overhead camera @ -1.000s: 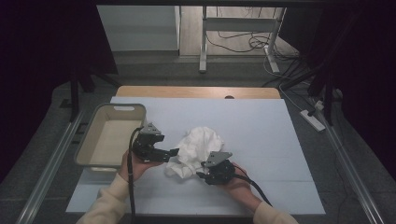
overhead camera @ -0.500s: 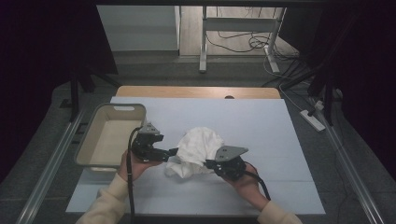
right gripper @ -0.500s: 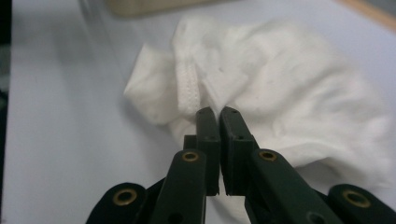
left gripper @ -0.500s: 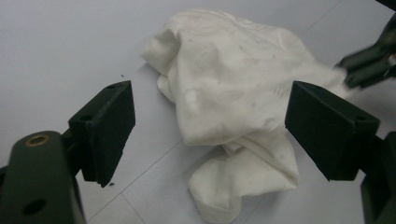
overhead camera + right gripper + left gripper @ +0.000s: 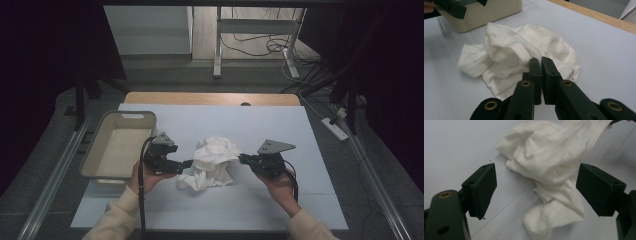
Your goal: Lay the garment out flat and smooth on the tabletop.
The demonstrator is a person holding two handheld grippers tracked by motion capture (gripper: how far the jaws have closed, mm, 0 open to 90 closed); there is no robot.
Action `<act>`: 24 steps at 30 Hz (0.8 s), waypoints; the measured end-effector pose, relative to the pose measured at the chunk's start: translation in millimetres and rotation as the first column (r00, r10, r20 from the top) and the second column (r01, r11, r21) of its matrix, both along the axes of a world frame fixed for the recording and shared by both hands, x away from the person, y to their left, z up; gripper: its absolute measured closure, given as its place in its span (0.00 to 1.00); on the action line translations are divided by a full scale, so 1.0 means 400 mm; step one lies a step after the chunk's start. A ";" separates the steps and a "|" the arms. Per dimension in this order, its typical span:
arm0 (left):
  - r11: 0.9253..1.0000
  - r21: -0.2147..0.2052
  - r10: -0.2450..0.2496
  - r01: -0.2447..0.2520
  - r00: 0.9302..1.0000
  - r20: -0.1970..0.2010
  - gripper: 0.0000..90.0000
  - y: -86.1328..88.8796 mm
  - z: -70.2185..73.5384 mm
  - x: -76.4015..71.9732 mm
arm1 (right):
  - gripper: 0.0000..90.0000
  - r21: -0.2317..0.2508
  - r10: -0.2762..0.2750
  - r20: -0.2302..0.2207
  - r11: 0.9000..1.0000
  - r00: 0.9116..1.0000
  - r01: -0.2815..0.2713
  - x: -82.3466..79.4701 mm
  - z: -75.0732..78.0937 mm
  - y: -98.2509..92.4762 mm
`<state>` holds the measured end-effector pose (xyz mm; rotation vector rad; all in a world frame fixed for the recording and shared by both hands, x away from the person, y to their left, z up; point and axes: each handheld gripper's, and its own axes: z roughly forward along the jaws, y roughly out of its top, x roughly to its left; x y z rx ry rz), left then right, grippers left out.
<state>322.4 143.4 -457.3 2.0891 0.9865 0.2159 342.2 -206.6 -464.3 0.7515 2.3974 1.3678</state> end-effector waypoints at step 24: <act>0.992 0.055 -0.105 0.111 0.989 -0.101 0.88 -0.076 -0.074 0.047 | 0.96 0.012 -0.017 -0.018 1.000 1.000 0.018 0.013 -0.005 -0.025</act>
